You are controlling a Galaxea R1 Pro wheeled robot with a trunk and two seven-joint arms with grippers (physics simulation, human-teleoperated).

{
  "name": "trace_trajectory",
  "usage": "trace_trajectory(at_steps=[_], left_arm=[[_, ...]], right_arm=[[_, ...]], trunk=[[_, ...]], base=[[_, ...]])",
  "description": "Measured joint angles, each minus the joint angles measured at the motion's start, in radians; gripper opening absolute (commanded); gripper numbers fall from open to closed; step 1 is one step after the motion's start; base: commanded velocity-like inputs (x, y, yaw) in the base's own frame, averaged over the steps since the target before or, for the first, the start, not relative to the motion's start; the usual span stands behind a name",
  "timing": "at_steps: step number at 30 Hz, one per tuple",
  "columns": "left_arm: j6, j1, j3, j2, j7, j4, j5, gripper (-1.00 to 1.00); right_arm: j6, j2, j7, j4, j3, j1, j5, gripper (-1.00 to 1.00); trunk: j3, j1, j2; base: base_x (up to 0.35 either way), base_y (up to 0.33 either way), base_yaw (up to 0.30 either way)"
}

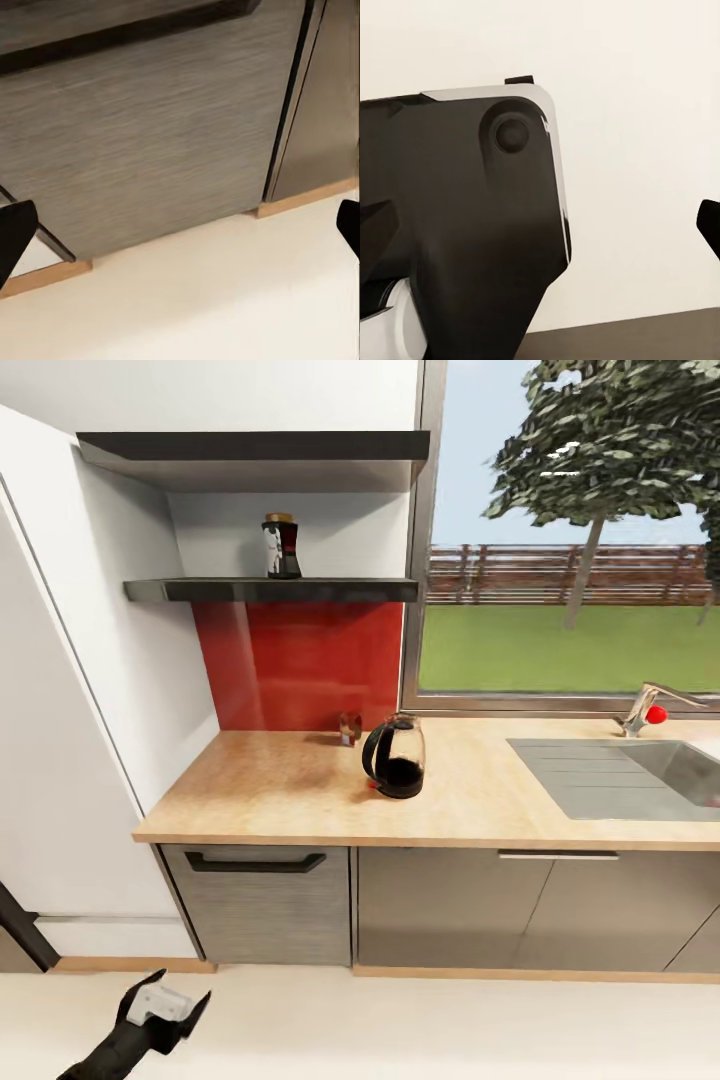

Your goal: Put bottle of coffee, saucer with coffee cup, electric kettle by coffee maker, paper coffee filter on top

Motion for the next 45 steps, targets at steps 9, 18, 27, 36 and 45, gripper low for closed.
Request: trace_trajectory(at_steps=[9, 18, 27, 36, 45], left_arm=[[0.176, -0.05, -0.041, 0.0, -0.2, -0.204, 0.044, 1.0], [0.506, -0.23, -0.26, 0.003, -0.409, -0.354, 0.156, 1.0], [0.768, -0.498, -0.311, 0.0, -0.589, -0.371, 0.182, 1.0], [0.965, -0.749, -0.317, 0.001, -0.595, -0.368, 0.242, 1.0], [1.124, -1.177, -0.317, -0.007, -0.427, -0.242, 0.218, 1.0]], right_arm=[[0.0, 0.0, 0.0, 0.0, 0.0, -0.001, 0.0, 1.0], [0.0, 0.0, 0.0, 0.0, 0.0, -0.001, 0.0, 1.0], [0.0, 0.019, 0.002, 0.0, -0.001, -0.001, -0.003, 1.0], [-0.001, 0.03, 0.004, -0.006, -0.002, -0.001, -0.003, 1.0], [-0.068, 0.028, 0.004, -0.01, -0.005, 0.0, -0.002, 1.0]], trunk=[[0.0, 0.0, 0.0], [0.0, 0.0, 0.0], [0.0, 0.0, 0.0], [0.0, 0.0, 0.0], [0.0, 0.0, 0.0]], base=[[0.0, 0.0, 0.0], [0.0, 0.0, 0.0], [0.0, 0.0, 0.0], [0.0, 0.0, 0.0], [0.0, 0.0, 0.0]])
